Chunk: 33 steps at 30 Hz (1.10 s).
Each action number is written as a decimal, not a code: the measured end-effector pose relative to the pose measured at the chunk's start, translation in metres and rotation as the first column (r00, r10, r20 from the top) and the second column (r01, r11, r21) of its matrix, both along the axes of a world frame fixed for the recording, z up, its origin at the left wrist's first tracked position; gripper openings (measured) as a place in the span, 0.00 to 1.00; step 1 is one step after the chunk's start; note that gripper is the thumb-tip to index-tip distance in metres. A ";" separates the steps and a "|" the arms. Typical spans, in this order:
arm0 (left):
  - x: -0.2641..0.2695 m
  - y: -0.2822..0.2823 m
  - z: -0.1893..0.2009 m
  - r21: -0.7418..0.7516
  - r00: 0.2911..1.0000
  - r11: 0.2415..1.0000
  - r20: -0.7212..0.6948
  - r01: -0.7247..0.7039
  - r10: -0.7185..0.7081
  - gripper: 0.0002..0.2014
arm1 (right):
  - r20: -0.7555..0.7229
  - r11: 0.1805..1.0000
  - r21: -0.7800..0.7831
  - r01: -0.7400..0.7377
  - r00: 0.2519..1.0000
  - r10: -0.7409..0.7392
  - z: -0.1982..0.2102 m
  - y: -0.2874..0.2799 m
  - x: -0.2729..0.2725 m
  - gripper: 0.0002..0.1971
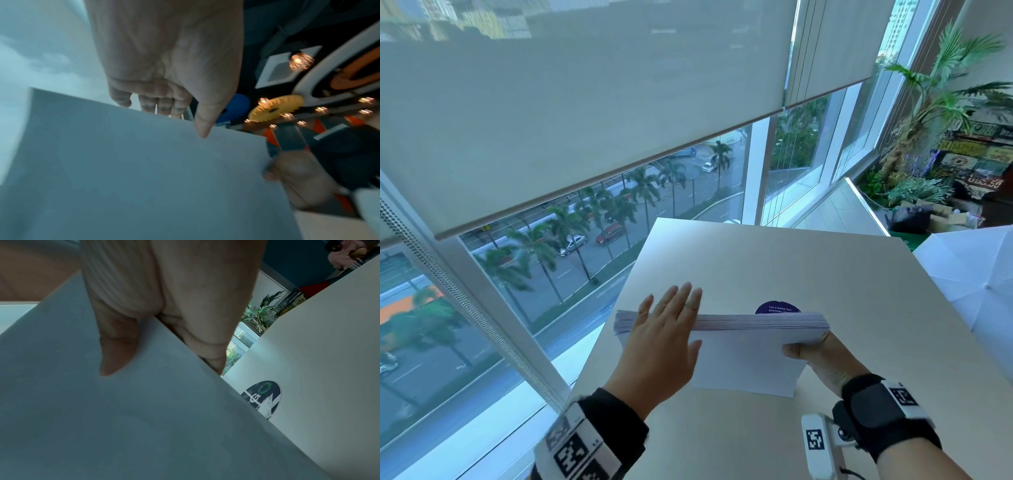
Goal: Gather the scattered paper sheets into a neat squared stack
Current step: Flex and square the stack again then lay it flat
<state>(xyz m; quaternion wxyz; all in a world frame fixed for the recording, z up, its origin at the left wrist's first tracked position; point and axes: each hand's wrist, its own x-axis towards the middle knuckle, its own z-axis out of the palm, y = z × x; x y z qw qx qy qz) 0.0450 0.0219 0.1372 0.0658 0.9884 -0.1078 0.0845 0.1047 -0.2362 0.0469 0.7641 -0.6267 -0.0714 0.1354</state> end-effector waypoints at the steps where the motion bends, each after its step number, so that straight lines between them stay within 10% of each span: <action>1: 0.001 0.008 0.003 -0.023 0.998 0.998 -0.006 -0.056 0.056 0.30 | 0.005 1.000 -0.002 -0.004 1.000 0.004 0.000 0.000 0.000 0.35; 6: 0.005 0.068 0.005 -0.359 0.971 0.904 -0.138 -0.234 0.196 0.07 | 0.021 1.000 -0.018 0.008 1.000 -0.008 0.001 0.000 -0.002 0.41; 12: 0.000 0.081 -0.002 -0.568 0.963 0.780 -0.096 -0.262 0.253 0.21 | 0.026 1.000 0.003 0.005 1.000 -0.005 0.002 0.002 -0.002 0.38; 18: 0.005 0.071 0.010 -0.293 0.985 0.941 -0.049 -0.171 0.164 0.02 | 0.038 0.999 0.017 0.027 0.999 -0.028 0.012 0.002 -0.002 0.34; 33: 0.032 -0.014 0.008 -0.195 0.985 0.970 -0.071 0.144 -0.160 0.07 | 0.088 0.988 0.065 0.142 0.985 -0.147 0.037 0.006 -0.008 0.26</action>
